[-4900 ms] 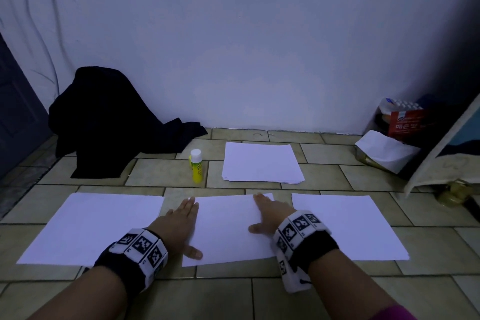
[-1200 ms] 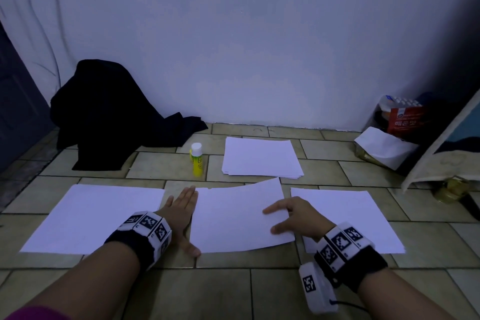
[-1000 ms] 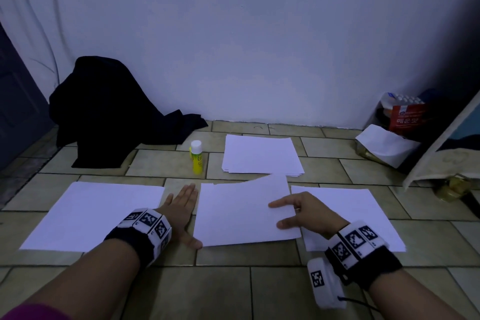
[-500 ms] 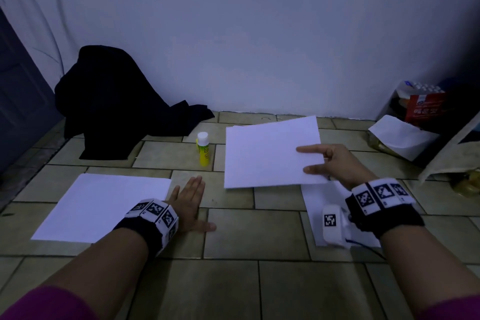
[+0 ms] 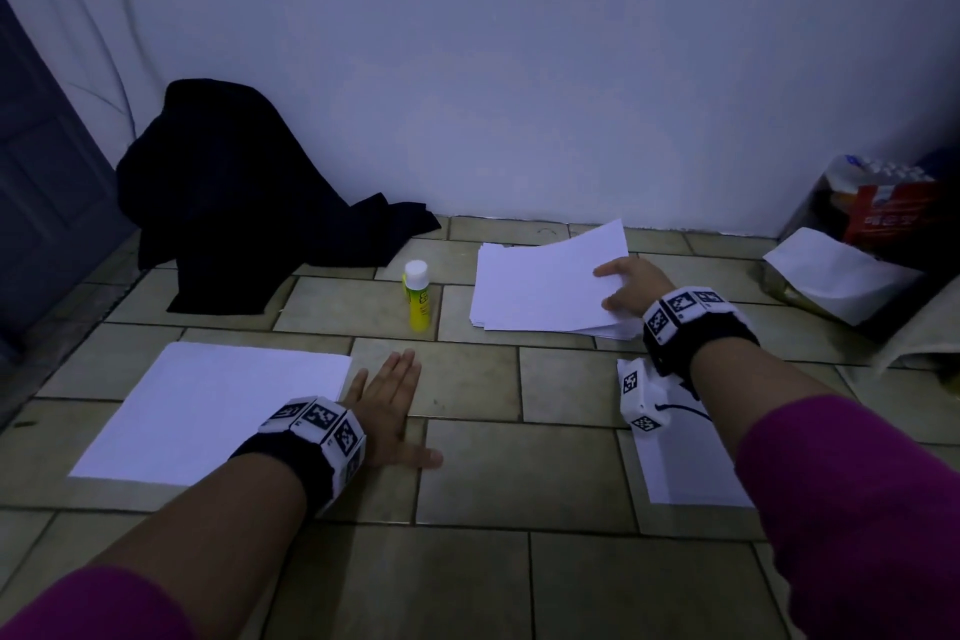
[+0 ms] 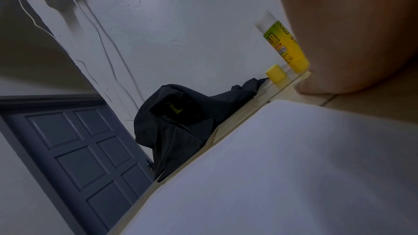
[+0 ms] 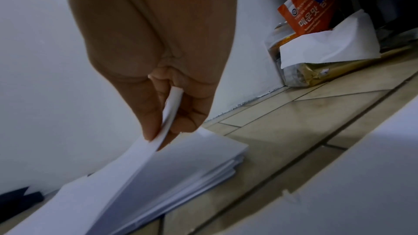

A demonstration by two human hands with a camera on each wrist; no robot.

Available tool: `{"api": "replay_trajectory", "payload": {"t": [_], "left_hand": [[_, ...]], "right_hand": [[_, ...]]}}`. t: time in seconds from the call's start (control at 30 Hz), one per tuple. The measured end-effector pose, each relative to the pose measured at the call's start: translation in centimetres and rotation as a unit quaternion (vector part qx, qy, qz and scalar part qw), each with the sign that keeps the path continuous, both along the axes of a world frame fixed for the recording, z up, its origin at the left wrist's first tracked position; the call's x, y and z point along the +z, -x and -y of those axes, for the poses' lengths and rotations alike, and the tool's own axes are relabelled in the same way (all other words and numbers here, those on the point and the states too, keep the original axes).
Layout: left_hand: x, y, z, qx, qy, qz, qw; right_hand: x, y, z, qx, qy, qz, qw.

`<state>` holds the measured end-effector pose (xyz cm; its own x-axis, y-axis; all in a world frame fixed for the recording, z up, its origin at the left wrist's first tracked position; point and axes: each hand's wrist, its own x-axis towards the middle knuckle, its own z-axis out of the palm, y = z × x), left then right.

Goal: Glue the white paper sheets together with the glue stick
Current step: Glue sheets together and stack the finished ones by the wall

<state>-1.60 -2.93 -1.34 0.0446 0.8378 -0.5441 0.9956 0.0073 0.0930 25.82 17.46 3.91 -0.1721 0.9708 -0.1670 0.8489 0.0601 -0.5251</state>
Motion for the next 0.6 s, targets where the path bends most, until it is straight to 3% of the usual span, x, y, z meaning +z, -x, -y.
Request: {"api": "replay_trajectory", "payload": {"t": [0.6], "left_hand": [[-0.2,0.2,-0.1,-0.004,0.0,0.005,1.0]], "right_hand": [[-3.6,0.0,-1.0,-0.001,-0.018,0.242,0.97]]}}
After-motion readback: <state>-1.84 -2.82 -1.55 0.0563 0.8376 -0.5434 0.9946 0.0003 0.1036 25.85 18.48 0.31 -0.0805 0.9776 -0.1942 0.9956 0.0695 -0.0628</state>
